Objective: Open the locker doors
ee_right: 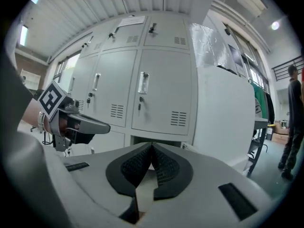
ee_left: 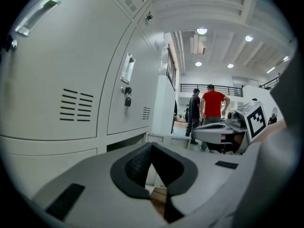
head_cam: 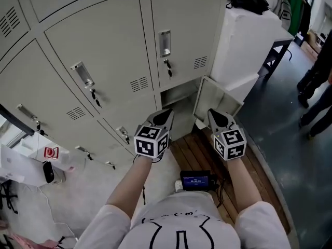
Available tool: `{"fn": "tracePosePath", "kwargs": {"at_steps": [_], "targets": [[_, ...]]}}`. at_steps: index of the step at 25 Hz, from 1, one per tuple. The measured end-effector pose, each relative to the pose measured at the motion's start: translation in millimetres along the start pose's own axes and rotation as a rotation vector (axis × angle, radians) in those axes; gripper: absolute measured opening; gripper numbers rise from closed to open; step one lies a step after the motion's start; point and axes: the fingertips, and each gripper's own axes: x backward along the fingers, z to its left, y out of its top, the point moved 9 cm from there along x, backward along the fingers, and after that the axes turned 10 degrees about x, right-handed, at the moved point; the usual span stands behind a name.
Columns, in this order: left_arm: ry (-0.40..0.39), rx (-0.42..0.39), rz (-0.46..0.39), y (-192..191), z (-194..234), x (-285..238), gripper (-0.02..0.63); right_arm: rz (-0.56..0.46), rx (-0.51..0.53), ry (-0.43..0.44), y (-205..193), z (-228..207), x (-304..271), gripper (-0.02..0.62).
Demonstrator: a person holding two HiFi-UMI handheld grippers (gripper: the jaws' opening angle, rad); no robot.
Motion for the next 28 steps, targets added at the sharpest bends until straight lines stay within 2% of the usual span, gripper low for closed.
{"fn": "tracePosePath", "kwargs": {"at_steps": [3, 8, 13, 20, 28], "targets": [[0.004, -0.026, -0.029, 11.1, 1.7, 29.8, 0.005, -0.057, 0.006, 0.032, 25.5, 27.3, 2.5, 0.01], [0.029, -0.02, -0.087, 24.5, 10.9, 79.8, 0.005, -0.151, -0.01, 0.102, 61.9, 71.0, -0.4, 0.009], [0.069, -0.071, -0.119, 31.7, 19.8, 134.4, 0.005, -0.237, -0.012, 0.191, 101.2, 120.1, -6.0, 0.009], [0.191, -0.146, -0.157, 40.7, 38.1, 222.2, 0.005, -0.355, 0.001, 0.35, 161.0, 208.5, -20.6, 0.01], [0.378, -0.091, -0.258, 45.9, 66.0, 303.1, 0.005, -0.416, 0.025, 0.512, 195.8, 288.5, -32.6, 0.01]]}}
